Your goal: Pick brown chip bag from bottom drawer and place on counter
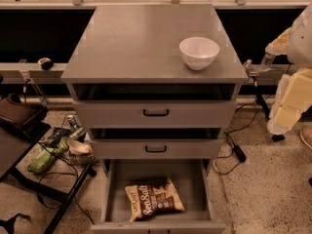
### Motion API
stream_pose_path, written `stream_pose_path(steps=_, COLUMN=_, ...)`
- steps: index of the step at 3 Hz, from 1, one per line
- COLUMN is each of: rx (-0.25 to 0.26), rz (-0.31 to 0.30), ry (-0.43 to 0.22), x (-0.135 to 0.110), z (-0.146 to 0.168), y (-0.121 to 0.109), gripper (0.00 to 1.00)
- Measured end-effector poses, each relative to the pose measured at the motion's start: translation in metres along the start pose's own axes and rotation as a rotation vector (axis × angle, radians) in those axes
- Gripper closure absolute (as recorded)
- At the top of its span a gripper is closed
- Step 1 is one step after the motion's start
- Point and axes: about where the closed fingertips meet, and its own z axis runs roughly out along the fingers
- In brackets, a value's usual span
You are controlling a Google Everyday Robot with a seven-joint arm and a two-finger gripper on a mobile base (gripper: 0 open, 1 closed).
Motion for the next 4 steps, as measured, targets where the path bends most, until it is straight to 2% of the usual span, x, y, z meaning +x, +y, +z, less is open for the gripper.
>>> stream_pose_path(steps=1, rx=0.003, rz=-0.001, ry=-0.001, x=-0.001, z=-0.001, y=0.0, gripper=0.0)
stream_pose_path(steps=2, rx=0.022, rz=-0.003, ry=-0.03, x=-0.006, z=0.021, y=0.008, gripper=0.0)
stream_pose_path(steps=3, rx=0.028, rz=-0.01, ry=-0.032, x=-0.017, z=0.083, y=0.024, gripper=0.0)
stream_pose_path(steps=4, rx=0.015, rz=-0.016, ry=0.024, x=-0.019, z=0.199, y=0.049, gripper=0.0)
